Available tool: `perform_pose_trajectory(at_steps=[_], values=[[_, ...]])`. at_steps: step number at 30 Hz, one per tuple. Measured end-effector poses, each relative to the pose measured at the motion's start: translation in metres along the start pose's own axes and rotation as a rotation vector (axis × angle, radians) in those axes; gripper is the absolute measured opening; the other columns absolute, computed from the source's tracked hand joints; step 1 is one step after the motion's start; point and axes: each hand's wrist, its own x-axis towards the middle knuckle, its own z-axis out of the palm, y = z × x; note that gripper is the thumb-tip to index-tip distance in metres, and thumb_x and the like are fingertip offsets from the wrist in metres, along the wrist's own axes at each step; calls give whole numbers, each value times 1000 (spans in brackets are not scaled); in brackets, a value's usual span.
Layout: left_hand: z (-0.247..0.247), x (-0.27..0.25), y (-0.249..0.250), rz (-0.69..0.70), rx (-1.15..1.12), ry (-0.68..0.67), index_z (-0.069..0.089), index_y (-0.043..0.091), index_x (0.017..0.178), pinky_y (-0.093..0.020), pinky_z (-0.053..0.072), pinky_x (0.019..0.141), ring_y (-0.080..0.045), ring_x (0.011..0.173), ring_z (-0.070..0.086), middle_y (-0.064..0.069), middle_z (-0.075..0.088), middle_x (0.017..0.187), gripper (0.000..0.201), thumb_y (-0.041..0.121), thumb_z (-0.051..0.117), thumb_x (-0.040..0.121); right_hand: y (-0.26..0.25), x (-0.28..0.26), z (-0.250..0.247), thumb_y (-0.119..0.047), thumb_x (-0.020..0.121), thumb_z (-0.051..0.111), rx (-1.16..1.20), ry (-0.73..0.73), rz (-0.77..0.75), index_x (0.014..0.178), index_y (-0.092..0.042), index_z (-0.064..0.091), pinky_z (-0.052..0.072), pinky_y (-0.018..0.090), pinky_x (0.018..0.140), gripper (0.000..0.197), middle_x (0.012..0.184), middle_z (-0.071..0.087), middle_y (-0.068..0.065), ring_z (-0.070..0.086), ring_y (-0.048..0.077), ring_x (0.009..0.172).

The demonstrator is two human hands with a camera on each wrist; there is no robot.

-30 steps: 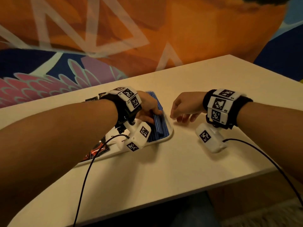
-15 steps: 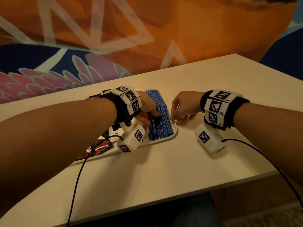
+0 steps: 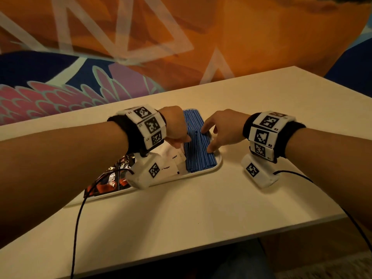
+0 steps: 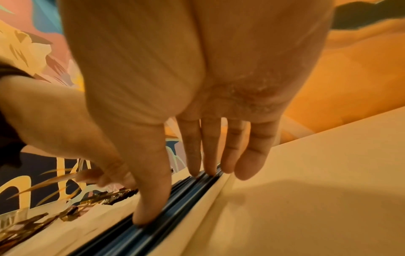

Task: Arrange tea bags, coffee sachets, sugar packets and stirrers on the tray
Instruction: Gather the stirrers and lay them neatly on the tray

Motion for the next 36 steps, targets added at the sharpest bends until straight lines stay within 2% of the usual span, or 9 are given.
perform_pose_trajectory(at_steps=[3, 6, 8, 11, 17, 21, 26, 29, 36], values=[[5, 0, -7, 215, 402, 167, 67, 12, 104, -28, 44, 71, -18, 88, 58, -4, 68, 103, 31, 34, 72, 83, 2, 0, -1, -43, 72, 80, -2, 4, -4, 132, -26, 55, 36, 24, 82, 67, 133, 57, -10, 53, 12, 116], [9, 9, -14, 295, 514, 198, 56, 16, 129, -35, 46, 88, -26, 112, 52, -7, 58, 123, 46, 35, 65, 87, 1, -1, -1, -45, 72, 79, -28, -9, 2, 134, -26, 53, 36, 24, 84, 70, 135, 55, -10, 52, 13, 119], [10, 13, -18, 299, 529, 158, 53, 20, 135, -41, 46, 97, -27, 119, 50, -6, 56, 130, 47, 31, 62, 89, -1, -1, 0, -46, 73, 78, -42, -16, -8, 135, -27, 53, 36, 24, 84, 70, 136, 54, -9, 51, 14, 120], [11, 15, -23, 319, 485, 116, 56, 23, 132, -40, 45, 98, -24, 117, 52, -3, 59, 128, 42, 26, 60, 90, -3, -1, -2, -46, 74, 77, -45, -10, -18, 134, -28, 53, 36, 24, 83, 68, 135, 54, -8, 51, 14, 120], [11, 18, -28, 326, 441, 142, 54, 21, 133, -39, 45, 99, -23, 118, 53, -3, 58, 131, 44, 28, 60, 91, -5, 3, -1, -51, 71, 77, -85, -54, -5, 137, -31, 48, 38, 26, 88, 75, 137, 53, -5, 51, 16, 121], [6, 16, -30, 309, 420, 187, 48, 19, 139, -34, 41, 100, -25, 125, 48, -5, 53, 138, 49, 28, 58, 92, -6, 2, -7, -47, 74, 76, -49, -17, 2, 137, -30, 48, 35, 25, 88, 71, 138, 52, -7, 49, 15, 123], [10, 19, -33, 267, 462, 101, 61, 15, 122, -37, 49, 90, -26, 107, 58, -8, 64, 118, 33, 19, 53, 91, -8, 9, -5, -45, 80, 72, -58, 5, 38, 138, -23, 48, 37, 25, 86, 67, 136, 54, -2, 51, 16, 121], [13, 22, -32, 282, 466, 104, 62, 14, 118, -37, 50, 88, -26, 104, 58, -8, 64, 114, 31, 16, 54, 89, -9, 14, -1, -42, 82, 71, -59, -15, 41, 140, -22, 47, 36, 24, 87, 65, 136, 54, -1, 52, 17, 121], [9, 32, -39, 300, 362, 185, 58, 18, 129, -38, 48, 94, -24, 112, 56, -4, 61, 125, 45, 27, 64, 85, -6, 19, -6, -40, 82, 72, -44, 11, 23, 137, -25, 49, 36, 23, 86, 63, 137, 53, -5, 50, 14, 122]])
